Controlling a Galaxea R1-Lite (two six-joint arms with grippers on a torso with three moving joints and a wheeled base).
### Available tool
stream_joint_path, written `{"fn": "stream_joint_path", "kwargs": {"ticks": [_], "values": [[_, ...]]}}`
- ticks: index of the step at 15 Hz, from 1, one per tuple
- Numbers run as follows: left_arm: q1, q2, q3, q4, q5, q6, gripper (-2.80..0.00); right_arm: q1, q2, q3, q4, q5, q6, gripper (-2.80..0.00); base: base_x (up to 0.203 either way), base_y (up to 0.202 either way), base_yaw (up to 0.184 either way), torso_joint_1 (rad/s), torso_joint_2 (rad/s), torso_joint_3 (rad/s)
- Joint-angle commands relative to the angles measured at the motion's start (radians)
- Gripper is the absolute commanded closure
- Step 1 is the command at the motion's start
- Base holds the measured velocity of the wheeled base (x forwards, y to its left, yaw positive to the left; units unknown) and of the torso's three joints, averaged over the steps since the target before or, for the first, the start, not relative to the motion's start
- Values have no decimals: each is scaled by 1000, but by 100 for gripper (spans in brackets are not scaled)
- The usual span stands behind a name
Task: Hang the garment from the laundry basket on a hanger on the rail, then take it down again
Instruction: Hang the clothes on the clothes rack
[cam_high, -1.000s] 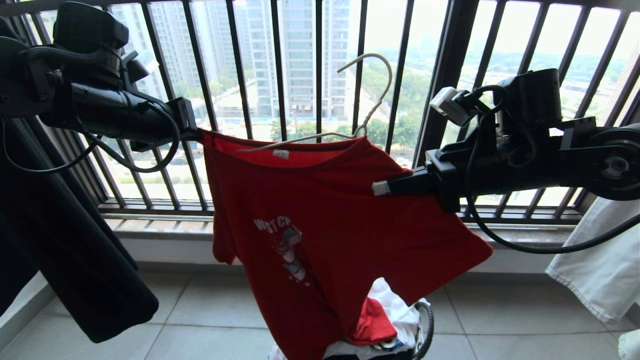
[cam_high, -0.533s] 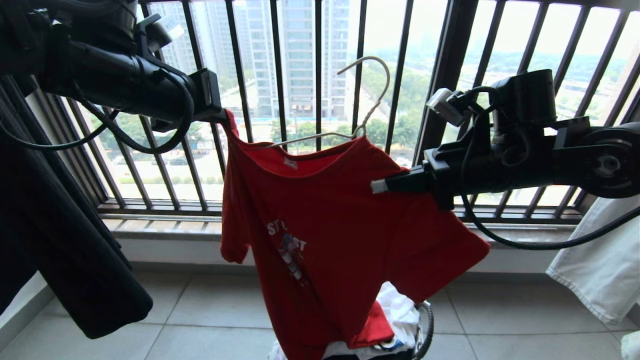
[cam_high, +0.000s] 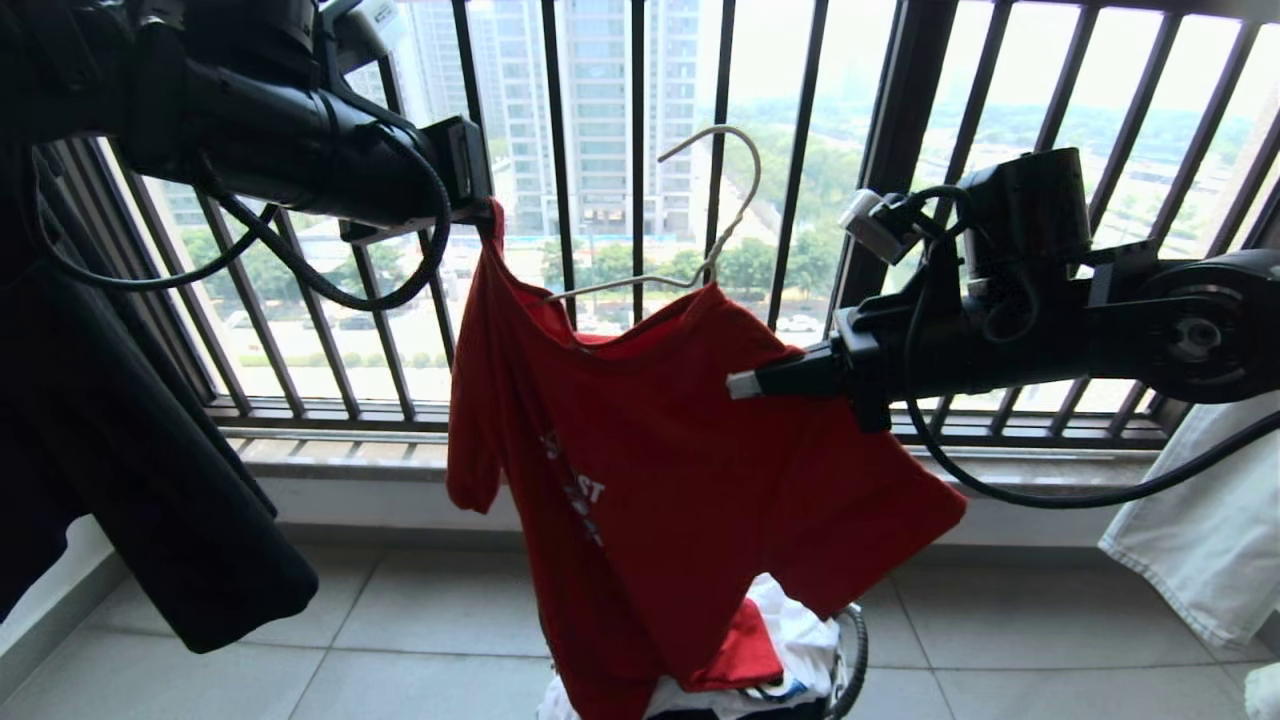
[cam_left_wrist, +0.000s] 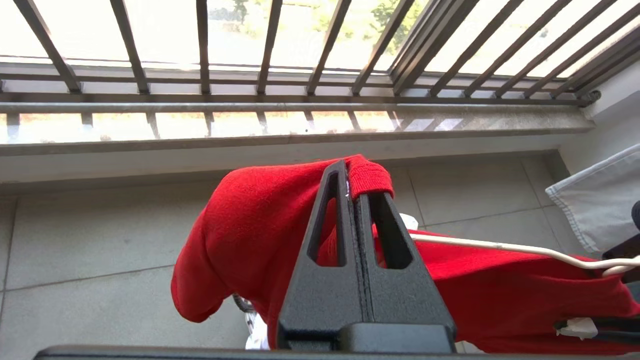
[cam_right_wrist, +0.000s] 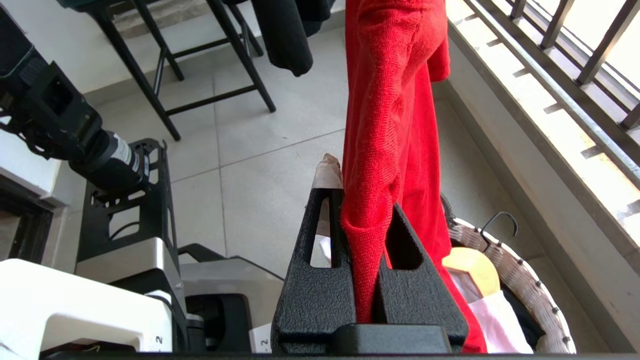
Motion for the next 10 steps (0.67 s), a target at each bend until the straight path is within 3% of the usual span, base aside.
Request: {"fn": "stream_joint_path", "kwargs": {"ticks": [1,10], "values": [[-42,-3,1,4,1,-2,0,8,3,1,2,5,-2,0,0,0,0,0,0,0],[-250,21,-1,-22,17,-29,0,26,5,-1,-3,10,18,0,0,0,0,0,0,0]]}}
